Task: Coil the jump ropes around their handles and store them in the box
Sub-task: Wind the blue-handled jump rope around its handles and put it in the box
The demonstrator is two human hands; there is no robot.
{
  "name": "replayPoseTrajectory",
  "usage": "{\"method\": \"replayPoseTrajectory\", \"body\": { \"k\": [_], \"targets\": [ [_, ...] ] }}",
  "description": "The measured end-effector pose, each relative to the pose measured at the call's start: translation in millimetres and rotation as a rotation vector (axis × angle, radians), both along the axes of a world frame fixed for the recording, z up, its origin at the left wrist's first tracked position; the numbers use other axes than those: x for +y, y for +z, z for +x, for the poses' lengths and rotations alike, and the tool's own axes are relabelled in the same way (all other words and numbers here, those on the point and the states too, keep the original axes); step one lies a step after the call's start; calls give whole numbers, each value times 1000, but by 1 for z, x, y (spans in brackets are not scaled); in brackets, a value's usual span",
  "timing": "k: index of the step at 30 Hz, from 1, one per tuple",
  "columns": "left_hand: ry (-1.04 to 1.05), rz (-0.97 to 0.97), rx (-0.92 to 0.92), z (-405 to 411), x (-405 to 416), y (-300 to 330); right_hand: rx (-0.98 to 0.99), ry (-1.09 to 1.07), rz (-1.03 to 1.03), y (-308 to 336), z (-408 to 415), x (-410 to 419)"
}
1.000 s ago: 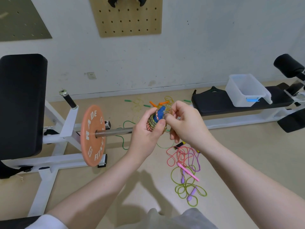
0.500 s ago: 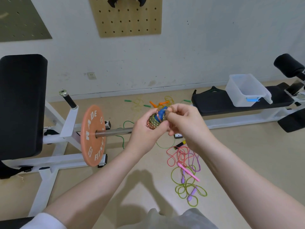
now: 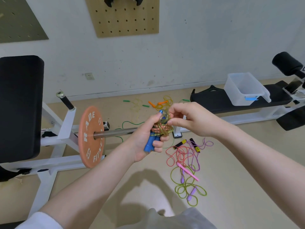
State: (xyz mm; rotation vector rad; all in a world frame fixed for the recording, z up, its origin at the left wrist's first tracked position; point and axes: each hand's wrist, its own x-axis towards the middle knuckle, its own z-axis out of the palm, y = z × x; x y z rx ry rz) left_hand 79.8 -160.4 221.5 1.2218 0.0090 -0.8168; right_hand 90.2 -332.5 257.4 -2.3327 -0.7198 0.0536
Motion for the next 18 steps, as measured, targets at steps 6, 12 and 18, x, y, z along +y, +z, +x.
{"method": "replayPoseTrajectory", "body": {
  "k": [6,12,18],
  "targets": [
    [231,6,105,22,-10,-7,336,-50,184,-12,14,-2],
    [409,3,270,49,-23,-12,-121,-284,92,-38,17,27],
    [507,-13,419,81,-31,-16,-358,-401,-292,-54,41,49]
  ]
}}
